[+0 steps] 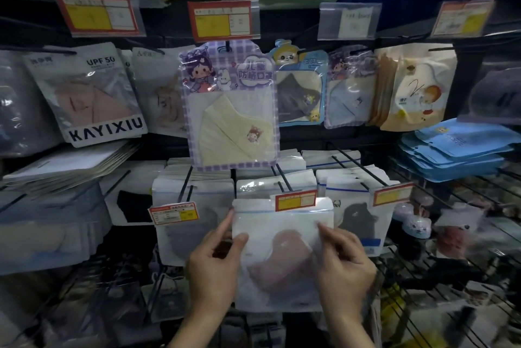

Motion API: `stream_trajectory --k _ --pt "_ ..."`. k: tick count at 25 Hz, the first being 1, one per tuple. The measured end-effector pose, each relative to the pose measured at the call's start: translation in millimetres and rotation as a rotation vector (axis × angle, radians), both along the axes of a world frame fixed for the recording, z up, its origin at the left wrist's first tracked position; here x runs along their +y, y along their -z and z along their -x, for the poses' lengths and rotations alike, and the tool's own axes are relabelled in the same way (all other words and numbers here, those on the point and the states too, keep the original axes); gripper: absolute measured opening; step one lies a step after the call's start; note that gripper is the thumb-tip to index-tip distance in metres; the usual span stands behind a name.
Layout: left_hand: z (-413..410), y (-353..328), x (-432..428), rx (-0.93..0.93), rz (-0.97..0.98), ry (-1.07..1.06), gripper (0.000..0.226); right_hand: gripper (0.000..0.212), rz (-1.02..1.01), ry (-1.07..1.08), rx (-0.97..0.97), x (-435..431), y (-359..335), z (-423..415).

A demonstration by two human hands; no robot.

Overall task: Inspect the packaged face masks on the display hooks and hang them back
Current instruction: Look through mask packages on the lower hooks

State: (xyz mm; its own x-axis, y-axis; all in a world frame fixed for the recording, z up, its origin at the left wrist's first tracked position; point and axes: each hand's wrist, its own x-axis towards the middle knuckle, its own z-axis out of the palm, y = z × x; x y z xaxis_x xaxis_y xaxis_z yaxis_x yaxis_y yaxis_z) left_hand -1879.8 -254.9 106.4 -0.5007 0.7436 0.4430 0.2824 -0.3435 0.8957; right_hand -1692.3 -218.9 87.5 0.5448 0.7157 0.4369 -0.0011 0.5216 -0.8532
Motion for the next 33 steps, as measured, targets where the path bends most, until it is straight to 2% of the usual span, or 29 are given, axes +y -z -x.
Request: stream_trajectory --k 2,8,15,18,20,25,27,29,31,33 --pt "0.3 6.8 -0.4 0.021 -0.058 0.006 0.052 0.027 -0.035 0.038 -0.061 -1.7 5.2 -4.3" --pt "-1.9 5.9 2.6 0.055 -0.136 0.03 0.043 0.025 -0.047 -0.021 -0.033 -4.0 -4.5 -12.4" --pt "2.9 4.7 15.5 0.105 0.069 -0.006 0.041 0.035 0.111 -0.134 -0.074 8.6 -12.3 -11.2" --pt "4.8 0.7 23.4 0.138 0.078 -0.01 0.038 0.034 0.167 -0.111 -0.217 10.0 -12.2 -8.1" --pt "4.8 -1.8 31.1 0.197 0.1 -0.016 0.041 0.043 0.213 -0.103 -0.384 14.0 -15.8 -5.4" --pt "0.4 -5.2 45.8 0.347 0.247 -0.021 0.057 0.071 0.368 -0.11 -0.625 28.2 -21.2 10.6" --pt "2.5 -4.8 52.2 0.362 0.293 -0.018 0.061 0.074 0.375 -0.139 -0.592 28.9 -19.5 17.0" --pt "4.9 -3.5 58.7 0.394 0.343 -0.005 0.067 0.065 0.343 -0.146 -0.538 28.9 -20.3 21.7" --pt "5.5 -4.0 58.6 0.413 0.354 0.043 0.072 0.062 0.365 -0.067 -0.592 28.1 -20.4 28.7" --pt "8.5 -2.6 54.0 0.419 0.324 0.066 0.071 0.071 0.445 0.033 -0.598 23.0 -16.5 39.1"
